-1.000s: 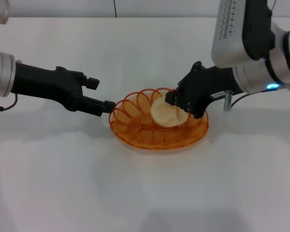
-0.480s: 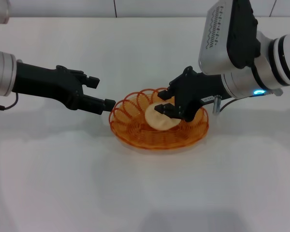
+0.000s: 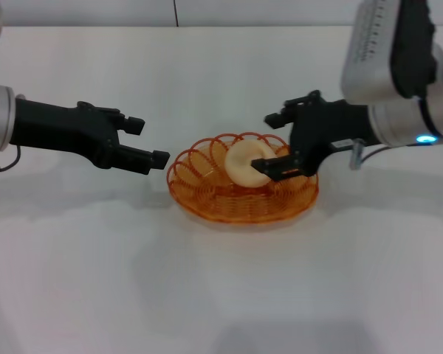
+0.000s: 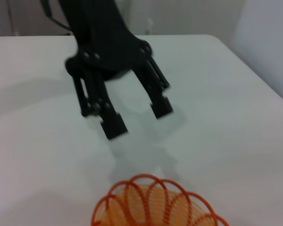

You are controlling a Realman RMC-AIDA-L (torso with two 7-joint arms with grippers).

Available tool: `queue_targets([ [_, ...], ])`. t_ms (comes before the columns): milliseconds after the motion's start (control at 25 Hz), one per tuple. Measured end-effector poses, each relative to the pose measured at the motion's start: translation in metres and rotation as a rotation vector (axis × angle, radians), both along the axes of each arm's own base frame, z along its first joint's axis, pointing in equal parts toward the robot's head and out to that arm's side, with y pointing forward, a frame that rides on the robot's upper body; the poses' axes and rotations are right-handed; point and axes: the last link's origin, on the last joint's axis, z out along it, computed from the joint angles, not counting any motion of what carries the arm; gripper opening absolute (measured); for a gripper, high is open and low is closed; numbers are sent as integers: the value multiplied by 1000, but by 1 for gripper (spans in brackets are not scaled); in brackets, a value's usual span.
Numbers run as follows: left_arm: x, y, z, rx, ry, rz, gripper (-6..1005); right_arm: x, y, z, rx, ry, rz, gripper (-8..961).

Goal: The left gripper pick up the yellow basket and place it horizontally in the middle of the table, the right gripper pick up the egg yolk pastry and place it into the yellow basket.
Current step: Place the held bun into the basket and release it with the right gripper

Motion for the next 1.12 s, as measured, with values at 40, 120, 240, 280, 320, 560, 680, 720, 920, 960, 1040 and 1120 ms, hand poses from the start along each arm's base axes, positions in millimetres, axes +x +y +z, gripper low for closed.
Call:
queue_targets([
  [40,-1,-1,1,3,-3,1,875,4,-1,2,8,3,-10,616],
  [120,-4,-2,2,8,-5,2,875,10,-3,6,21,9,-27,660],
  [240,-7,-4,3,13,-8,-7,875,20,-9,12,45,17,-45,726],
  [280,-8,-5,4,16,-10,-11,875,22,-10,14,52,18,-45,748],
  [320,-9,-5,5,18,-11,-14,875,25,-12,15,59,19,-47,770],
  [560,-18,-11,8,20,-2,-35,874,33,-20,21,79,43,-46,857],
  [680,-20,-17,7,6,-16,-56,874,39,-21,24,93,79,-51,857],
  [720,-21,-20,7,0,-22,-65,874,40,-22,24,94,86,-51,856],
  [920,-23,-29,8,-21,-45,-101,874,44,-27,25,91,117,-20,856],
  [960,-24,-31,8,-23,-46,-104,874,45,-28,25,88,120,-18,856],
  [1040,-26,-34,8,-26,-46,-106,874,46,-30,25,81,123,-19,856],
  [1120,-29,-36,8,-25,-45,-107,874,47,-32,25,68,121,-21,855],
])
